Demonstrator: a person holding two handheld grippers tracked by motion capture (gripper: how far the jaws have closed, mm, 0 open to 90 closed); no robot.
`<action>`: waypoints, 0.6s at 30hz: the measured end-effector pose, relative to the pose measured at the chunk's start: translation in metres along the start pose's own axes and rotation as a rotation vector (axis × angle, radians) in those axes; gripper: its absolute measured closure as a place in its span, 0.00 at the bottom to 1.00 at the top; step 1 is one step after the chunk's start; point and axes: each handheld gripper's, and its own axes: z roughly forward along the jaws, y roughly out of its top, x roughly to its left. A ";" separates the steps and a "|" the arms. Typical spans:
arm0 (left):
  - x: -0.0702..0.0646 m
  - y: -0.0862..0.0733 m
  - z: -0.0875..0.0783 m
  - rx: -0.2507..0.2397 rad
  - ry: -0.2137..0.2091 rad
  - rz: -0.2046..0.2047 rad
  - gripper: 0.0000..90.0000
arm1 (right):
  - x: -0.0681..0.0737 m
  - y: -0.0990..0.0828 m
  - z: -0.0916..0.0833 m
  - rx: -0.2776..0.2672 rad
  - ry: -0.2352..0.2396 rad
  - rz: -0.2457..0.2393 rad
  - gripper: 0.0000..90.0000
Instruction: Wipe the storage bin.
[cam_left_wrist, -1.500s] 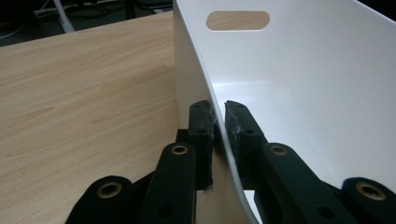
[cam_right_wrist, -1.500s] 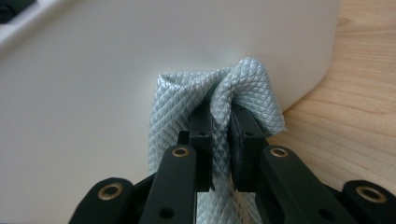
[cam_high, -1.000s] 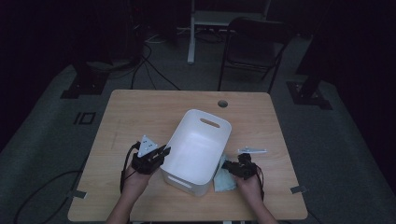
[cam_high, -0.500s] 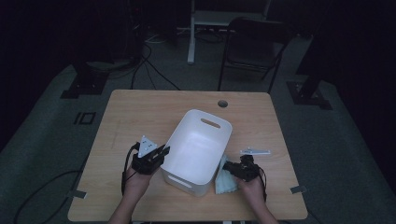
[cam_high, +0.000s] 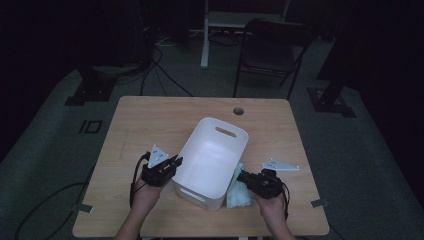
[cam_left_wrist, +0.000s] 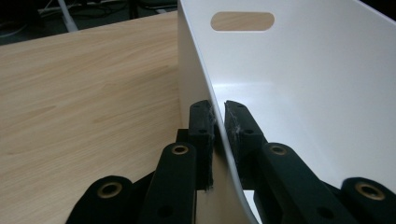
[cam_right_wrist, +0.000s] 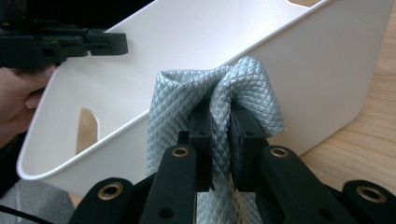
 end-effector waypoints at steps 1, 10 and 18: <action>0.000 0.000 0.000 0.001 0.002 0.004 0.91 | 0.000 0.000 0.001 0.004 -0.009 -0.006 0.90; 0.000 0.000 0.000 -0.001 -0.003 0.009 0.91 | -0.010 -0.009 0.011 0.044 -0.031 0.021 0.90; -0.002 0.000 0.001 -0.003 0.001 0.010 0.91 | -0.019 -0.014 0.020 0.075 -0.052 0.037 0.90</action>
